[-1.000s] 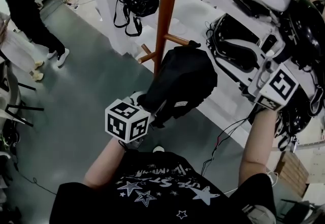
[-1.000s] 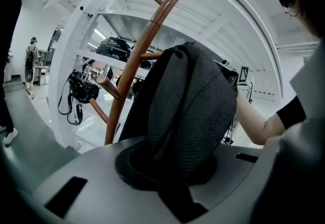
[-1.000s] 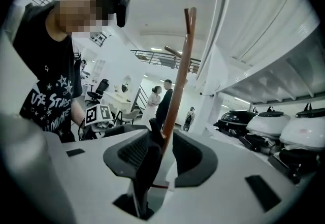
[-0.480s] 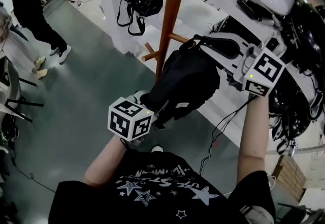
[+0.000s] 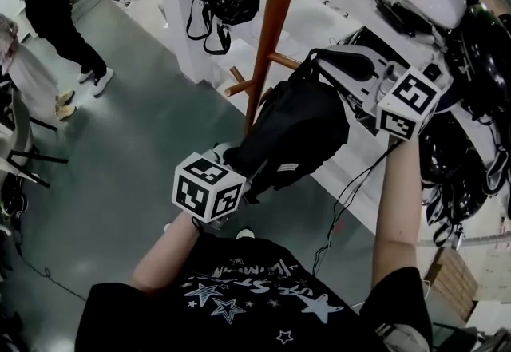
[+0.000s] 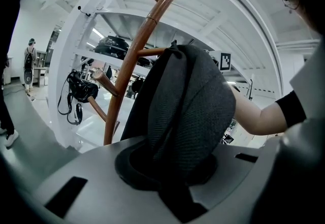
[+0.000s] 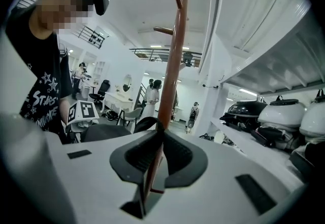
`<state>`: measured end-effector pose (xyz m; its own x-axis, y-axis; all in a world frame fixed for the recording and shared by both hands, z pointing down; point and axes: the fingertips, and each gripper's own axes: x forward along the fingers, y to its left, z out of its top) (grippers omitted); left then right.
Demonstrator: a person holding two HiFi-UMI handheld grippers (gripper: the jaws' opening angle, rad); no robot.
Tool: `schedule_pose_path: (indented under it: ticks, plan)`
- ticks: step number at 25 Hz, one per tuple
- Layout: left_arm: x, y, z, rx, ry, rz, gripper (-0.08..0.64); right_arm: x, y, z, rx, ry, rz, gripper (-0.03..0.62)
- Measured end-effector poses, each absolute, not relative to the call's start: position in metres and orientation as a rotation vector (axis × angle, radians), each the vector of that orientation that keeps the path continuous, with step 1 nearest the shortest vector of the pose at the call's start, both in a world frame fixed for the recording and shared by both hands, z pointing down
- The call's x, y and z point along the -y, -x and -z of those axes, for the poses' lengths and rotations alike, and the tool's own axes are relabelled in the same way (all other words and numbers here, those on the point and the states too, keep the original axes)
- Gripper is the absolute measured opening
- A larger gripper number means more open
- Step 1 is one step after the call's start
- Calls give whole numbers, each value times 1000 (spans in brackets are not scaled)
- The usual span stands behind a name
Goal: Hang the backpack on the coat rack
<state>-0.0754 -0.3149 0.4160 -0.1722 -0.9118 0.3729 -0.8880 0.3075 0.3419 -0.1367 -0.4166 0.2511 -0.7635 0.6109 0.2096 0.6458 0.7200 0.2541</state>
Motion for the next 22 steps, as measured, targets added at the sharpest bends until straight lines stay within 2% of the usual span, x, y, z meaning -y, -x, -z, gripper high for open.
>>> schedule_pose_path:
  ticks: [22]
  plan:
    - [293, 103, -444, 2088, -1480, 57, 72, 386, 195, -283, 2664, 1198, 485, 37]
